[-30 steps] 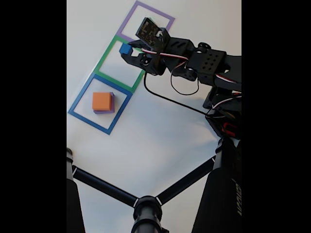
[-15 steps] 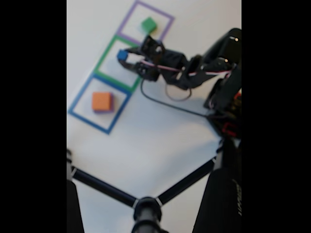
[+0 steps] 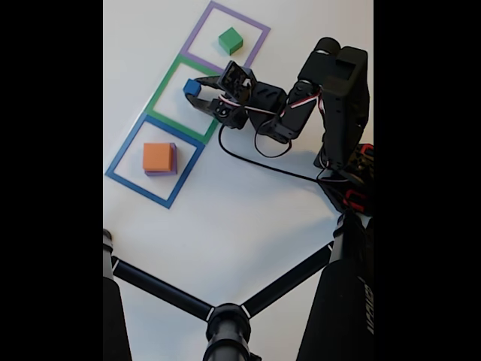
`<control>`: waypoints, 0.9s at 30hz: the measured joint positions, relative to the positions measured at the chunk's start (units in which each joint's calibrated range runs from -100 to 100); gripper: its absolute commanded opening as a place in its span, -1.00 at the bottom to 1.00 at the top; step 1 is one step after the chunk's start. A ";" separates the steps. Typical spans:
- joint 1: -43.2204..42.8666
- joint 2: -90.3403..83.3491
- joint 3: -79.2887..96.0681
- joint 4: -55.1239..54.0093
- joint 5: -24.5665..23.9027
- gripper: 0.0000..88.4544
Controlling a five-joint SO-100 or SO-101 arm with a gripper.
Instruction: Tower of hanoi
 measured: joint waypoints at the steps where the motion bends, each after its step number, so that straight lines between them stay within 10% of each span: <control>1: 0.00 0.51 -0.18 -0.16 0.00 -0.94; 27: 0.47 -2.11 0.80 1.45 -0.18 -0.52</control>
